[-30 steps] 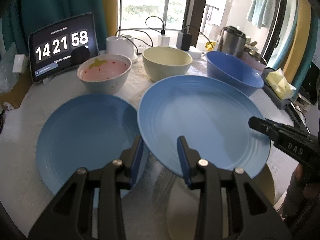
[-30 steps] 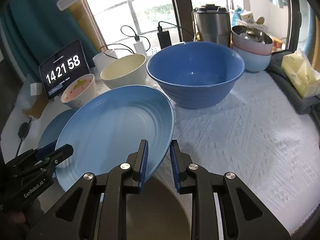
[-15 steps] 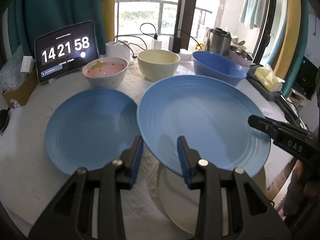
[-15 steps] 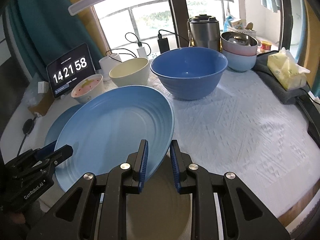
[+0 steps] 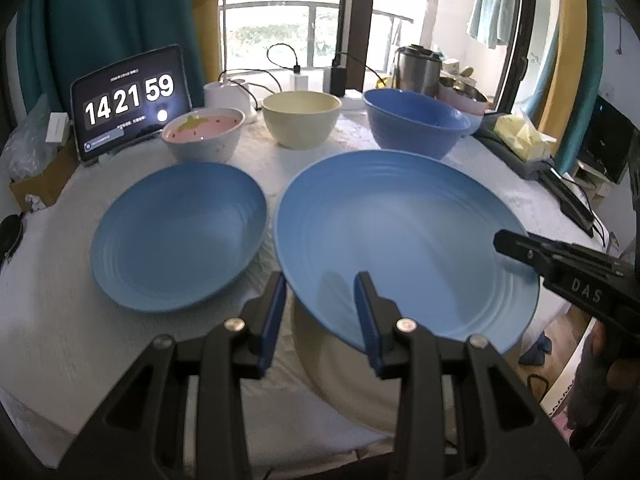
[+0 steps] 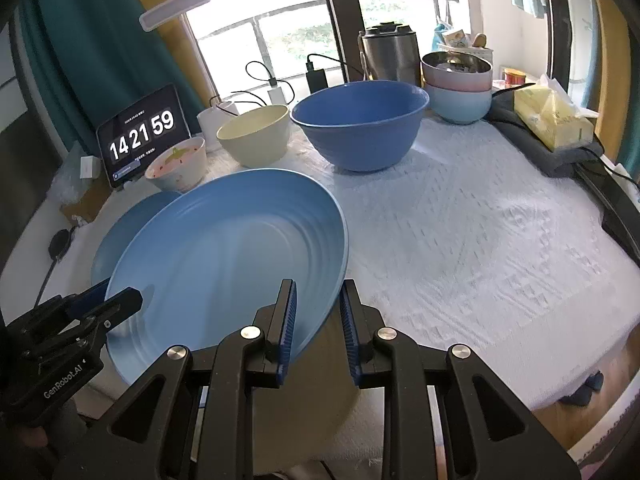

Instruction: Organize plates and bowls

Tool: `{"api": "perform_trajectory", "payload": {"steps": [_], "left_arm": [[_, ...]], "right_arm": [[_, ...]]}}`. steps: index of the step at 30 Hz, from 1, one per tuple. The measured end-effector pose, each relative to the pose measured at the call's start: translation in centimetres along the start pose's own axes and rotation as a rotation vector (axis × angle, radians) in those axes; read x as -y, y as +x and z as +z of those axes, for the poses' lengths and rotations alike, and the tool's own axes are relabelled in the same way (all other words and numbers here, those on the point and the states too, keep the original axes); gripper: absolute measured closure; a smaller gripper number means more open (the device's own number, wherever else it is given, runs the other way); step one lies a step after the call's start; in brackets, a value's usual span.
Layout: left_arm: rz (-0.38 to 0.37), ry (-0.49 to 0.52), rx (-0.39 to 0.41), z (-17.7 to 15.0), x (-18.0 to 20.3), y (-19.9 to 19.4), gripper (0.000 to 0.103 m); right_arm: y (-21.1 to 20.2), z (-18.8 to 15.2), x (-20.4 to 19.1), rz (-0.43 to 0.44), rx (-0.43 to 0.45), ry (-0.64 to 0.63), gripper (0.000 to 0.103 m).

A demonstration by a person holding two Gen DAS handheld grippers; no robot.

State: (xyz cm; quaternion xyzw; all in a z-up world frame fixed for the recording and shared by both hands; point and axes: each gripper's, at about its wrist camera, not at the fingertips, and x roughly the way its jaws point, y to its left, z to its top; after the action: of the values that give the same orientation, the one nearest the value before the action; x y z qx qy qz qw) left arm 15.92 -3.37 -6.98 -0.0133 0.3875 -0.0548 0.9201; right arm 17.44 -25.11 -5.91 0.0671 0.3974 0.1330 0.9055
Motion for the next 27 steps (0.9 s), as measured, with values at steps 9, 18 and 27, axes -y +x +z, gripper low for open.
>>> {"api": "perform_trajectory", "payload": {"steps": [9, 18, 27], "left_arm": [[-0.006, 0.012, -0.009, -2.3, 0.6, -0.7, 0.067], [-0.006, 0.025, -0.012, -4.1, 1.0, -1.4, 0.067], [0.027, 0.029, -0.068, -4.7, 1.0, 0.1, 0.065]], "right_arm": [[-1.1, -2.3, 0.2, -0.013, 0.003, 0.005, 0.079], [-2.0, -4.5, 0.2, -0.02, 0.003, 0.009, 0.079], [-1.4, -5.3, 0.0, -0.034, -0.011, 0.012, 0.078]]}}
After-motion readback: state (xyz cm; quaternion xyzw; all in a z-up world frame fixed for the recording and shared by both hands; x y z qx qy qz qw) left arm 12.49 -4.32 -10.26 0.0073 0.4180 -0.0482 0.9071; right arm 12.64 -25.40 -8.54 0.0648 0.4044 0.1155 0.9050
